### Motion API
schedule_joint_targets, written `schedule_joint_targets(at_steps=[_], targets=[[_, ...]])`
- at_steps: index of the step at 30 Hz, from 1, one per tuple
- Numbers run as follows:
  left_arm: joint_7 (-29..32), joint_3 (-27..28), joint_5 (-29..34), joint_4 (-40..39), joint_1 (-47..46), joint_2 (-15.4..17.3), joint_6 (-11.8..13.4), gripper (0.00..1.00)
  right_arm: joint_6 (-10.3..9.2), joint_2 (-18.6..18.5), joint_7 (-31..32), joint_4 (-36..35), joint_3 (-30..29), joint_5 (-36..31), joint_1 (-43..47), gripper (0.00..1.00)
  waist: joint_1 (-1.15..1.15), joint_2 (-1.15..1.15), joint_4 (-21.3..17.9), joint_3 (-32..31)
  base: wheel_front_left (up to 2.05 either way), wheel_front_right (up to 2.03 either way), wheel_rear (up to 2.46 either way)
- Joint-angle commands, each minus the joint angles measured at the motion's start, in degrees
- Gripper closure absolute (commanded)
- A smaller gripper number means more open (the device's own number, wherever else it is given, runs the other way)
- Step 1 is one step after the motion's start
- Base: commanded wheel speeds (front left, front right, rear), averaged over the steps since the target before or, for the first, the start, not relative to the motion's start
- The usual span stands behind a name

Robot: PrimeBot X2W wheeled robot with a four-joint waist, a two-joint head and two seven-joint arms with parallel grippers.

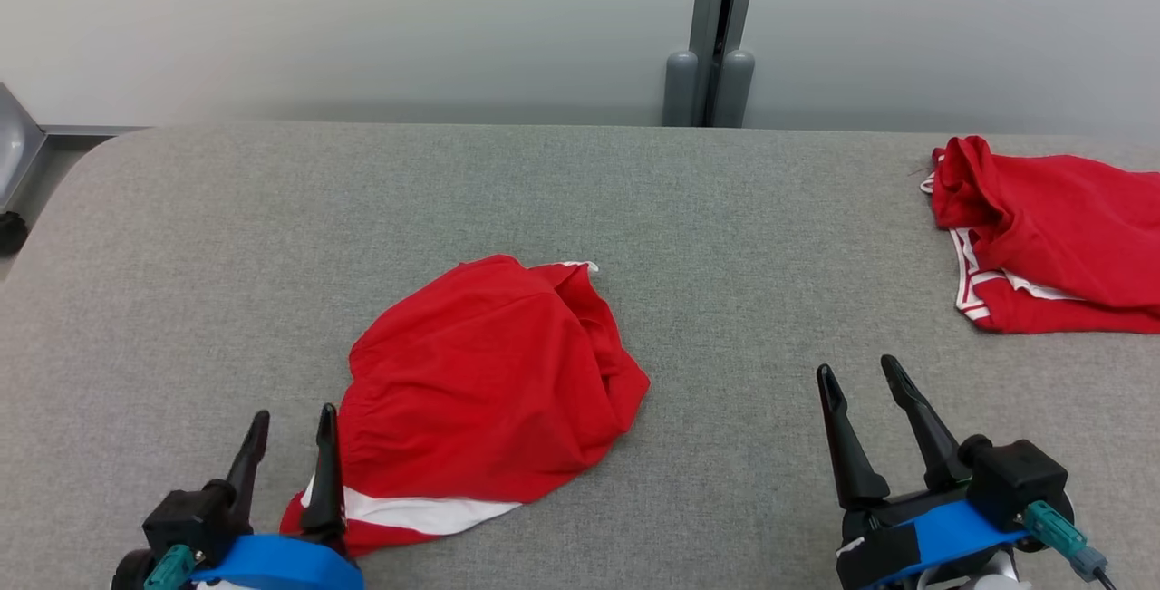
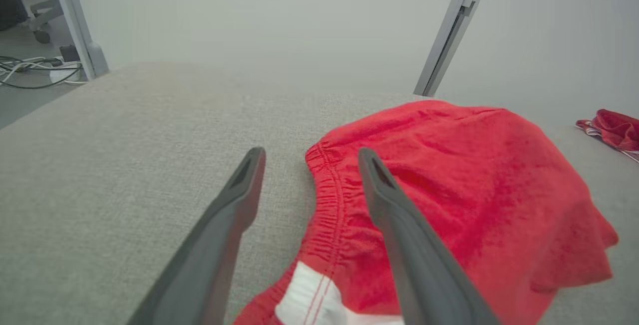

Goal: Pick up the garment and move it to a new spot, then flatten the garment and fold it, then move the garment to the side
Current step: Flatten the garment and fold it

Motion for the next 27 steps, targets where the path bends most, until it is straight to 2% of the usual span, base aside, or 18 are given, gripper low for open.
schedule_joint_targets(at_steps=[1,12,21,27], targets=[[-0.14,0.63,0.93,-1.07,-0.26,-0.43,-0.05,0.00,0.01,-0.32,-0.17,0.12,-0.10,0.32,0.45,0.00,0.00,0.00,0.09,-0.18,0.00,0.00,0.00],[-0.14,5.83,9.47,-16.83,2.00,-3.66,0.13,0.00,0.01,-0.35,-0.17,0.84,0.18,0.55,1.07,0.00,0.00,0.00,0.02,-1.25,0.00,0.00,0.00],[-0.14,7.67,11.43,-17.40,1.27,-4.81,0.15,0.00,0.01,-0.41,-0.17,3.95,-0.58,0.32,1.59,0.00,0.00,0.00,0.83,-1.17,0.00,0.00,0.00],[-0.14,6.93,11.65,-16.87,1.06,-4.96,0.04,0.00,0.01,-0.95,-0.18,6.84,2.43,0.03,-1.30,0.00,0.00,0.00,2.22,-0.87,0.00,0.00,0.00]])
